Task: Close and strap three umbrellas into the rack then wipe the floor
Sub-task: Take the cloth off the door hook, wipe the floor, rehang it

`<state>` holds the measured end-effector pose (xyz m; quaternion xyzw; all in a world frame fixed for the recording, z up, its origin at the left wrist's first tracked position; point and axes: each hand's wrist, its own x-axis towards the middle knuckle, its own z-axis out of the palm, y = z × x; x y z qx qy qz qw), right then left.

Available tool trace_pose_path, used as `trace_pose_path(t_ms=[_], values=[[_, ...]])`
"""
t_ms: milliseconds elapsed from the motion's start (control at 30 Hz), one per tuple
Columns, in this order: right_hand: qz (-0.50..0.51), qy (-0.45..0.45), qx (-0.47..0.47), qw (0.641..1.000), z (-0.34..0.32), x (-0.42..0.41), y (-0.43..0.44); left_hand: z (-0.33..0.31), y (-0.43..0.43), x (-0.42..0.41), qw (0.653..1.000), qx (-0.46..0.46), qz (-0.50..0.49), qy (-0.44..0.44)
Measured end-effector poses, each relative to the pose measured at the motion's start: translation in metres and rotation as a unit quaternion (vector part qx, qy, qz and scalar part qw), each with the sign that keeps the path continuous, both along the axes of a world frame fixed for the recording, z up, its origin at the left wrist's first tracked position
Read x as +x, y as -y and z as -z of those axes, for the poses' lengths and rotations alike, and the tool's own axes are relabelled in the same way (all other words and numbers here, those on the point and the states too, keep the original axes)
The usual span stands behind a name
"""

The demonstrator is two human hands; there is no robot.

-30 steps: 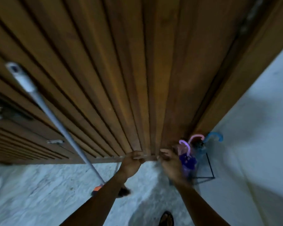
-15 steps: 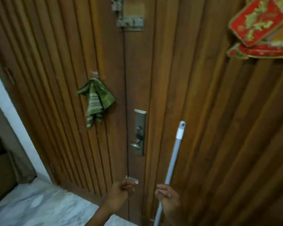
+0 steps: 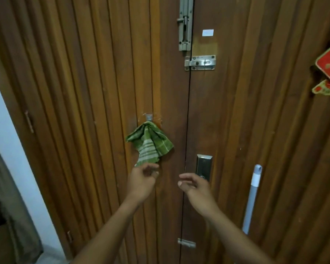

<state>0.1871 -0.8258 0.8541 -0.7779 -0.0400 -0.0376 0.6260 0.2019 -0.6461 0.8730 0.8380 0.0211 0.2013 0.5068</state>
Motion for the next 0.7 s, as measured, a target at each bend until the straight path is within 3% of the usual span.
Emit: trace_pose_path(t_ms=[167,367,567,700], values=[[0.044,0.033,-0.027,0.998,-0.035,0.074,-0.034,-0.035,-0.029,0.047,0.993,0.06,-0.083,0.057],[0.115,-0.004,0.018,0.993,-0.05,0.118,-0.076,-0.045,-0.065,0.112,0.971,0.193,-0.124,0.07],[0.152,0.001,0.014,0.988,-0.06,0.131,-0.095,-0.041,-0.072,0.147,0.977,0.19,-0.064,0.072],[0.163,0.037,0.022,0.986,-0.081,0.12,-0.1,-0.053,-0.08,0.161,0.994,0.064,0.044,0.078]])
